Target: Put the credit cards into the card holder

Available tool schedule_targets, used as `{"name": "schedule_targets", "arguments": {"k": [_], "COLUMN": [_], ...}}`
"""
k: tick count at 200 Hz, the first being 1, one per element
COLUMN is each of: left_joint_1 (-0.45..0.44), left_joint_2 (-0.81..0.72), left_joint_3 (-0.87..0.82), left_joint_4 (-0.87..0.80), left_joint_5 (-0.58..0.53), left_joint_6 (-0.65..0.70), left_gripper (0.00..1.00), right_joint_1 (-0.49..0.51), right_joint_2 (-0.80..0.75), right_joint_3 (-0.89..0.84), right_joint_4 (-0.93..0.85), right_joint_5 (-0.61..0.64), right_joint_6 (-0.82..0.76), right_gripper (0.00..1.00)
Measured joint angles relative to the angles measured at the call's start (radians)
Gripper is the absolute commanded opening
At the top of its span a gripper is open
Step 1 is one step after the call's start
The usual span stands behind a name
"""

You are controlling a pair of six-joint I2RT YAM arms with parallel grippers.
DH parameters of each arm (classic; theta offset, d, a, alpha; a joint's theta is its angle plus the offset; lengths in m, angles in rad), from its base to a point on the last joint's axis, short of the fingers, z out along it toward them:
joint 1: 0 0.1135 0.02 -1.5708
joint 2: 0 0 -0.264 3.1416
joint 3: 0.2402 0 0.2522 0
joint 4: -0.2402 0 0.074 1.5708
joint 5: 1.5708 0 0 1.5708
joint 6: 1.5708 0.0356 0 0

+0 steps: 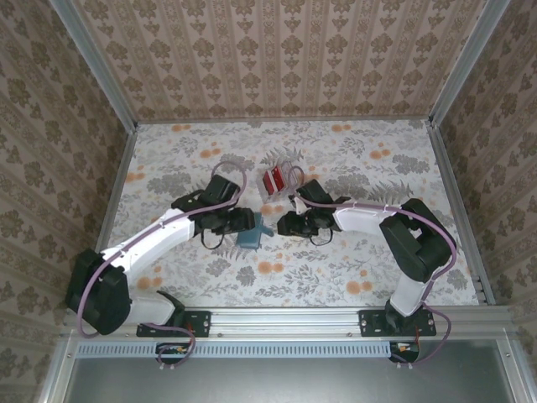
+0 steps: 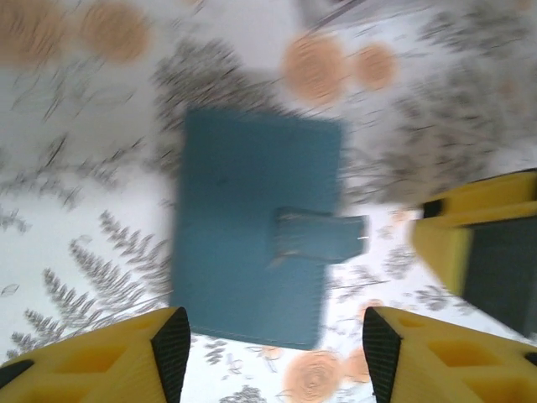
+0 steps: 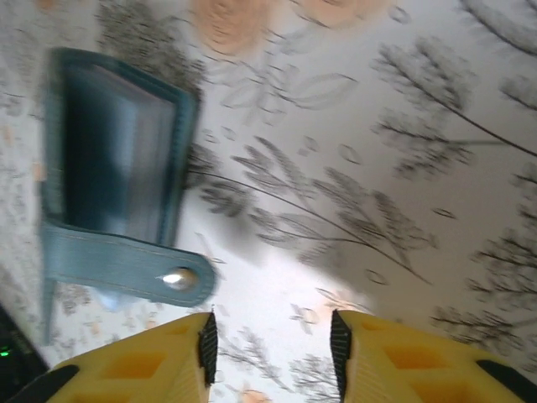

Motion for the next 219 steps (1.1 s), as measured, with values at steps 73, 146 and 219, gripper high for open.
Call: {"name": "schedule_targets", "arguments": {"k": [73, 146, 219], "left_joint_1": [0.036, 0.056, 0.067], "left_joint_2": [0.126, 0.156, 0.16], "left_joint_3": [-0.084, -0.132, -0.176], "left_joint_4": [0.138, 0.206, 0.321], "left_joint_5": [0.081, 0.082, 0.121], "left_joint_6": [-0.011, -0.025, -0.057], "left_gripper": [0.48, 0.25, 0.11], "right_joint_1": [0.062, 0.117, 0.124], "right_joint_2": [0.161, 0.272, 0.305], "right_joint_3": [0.181, 0.311, 0.342], "right_joint_4": [0.039, -0.017, -0.001], "right_joint_5": [-0.027, 0.039, 0.051], "right_joint_6": [0.058, 0.125, 0.222], "right_gripper": [0.57, 0.58, 0.38]}}
